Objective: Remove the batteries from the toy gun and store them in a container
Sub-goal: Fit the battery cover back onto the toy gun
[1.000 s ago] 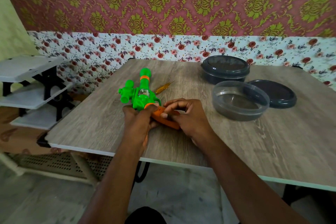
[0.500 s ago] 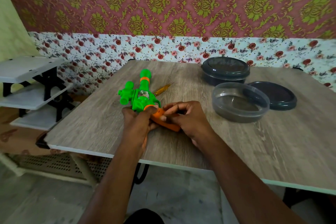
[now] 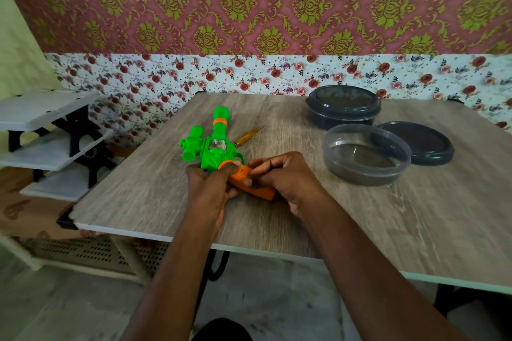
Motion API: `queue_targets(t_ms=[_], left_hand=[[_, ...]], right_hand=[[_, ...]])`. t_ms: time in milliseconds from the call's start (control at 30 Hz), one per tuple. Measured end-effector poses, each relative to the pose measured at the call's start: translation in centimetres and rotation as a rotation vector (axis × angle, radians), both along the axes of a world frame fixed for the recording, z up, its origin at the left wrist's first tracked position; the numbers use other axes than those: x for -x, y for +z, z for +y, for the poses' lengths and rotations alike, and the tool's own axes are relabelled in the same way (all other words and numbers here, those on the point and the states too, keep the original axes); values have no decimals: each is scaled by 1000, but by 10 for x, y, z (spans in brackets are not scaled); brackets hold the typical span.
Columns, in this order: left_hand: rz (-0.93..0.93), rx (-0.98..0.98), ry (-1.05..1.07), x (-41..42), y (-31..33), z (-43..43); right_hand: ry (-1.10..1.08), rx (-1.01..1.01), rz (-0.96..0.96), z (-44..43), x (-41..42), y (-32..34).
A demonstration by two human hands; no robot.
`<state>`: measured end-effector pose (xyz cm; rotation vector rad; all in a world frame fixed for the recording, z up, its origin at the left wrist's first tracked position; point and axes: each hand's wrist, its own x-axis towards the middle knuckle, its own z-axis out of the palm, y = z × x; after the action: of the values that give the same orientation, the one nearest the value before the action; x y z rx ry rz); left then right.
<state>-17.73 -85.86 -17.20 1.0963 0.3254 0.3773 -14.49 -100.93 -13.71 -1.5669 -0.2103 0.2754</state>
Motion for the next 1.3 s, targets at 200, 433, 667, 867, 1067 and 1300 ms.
queue_targets(t_ms=[200, 433, 667, 867, 1067, 1300], left_hand=[[-3, -9, 0, 1, 3, -1], [39, -6, 21, 1, 4, -3], [34, -6, 20, 0, 3, -2], [6, -17, 6, 1, 3, -1], [-9, -9, -4, 3, 5, -3], [15, -6, 9, 2, 4, -3]], right_hand=[[31, 54, 58, 0, -3, 6], [-37, 53, 65, 3, 0, 5], [-36, 71, 20, 3, 4, 4], [4, 87, 49, 1, 5, 12], [-134, 139, 147, 10, 3, 14], [-39, 105, 94, 3, 4, 12]])
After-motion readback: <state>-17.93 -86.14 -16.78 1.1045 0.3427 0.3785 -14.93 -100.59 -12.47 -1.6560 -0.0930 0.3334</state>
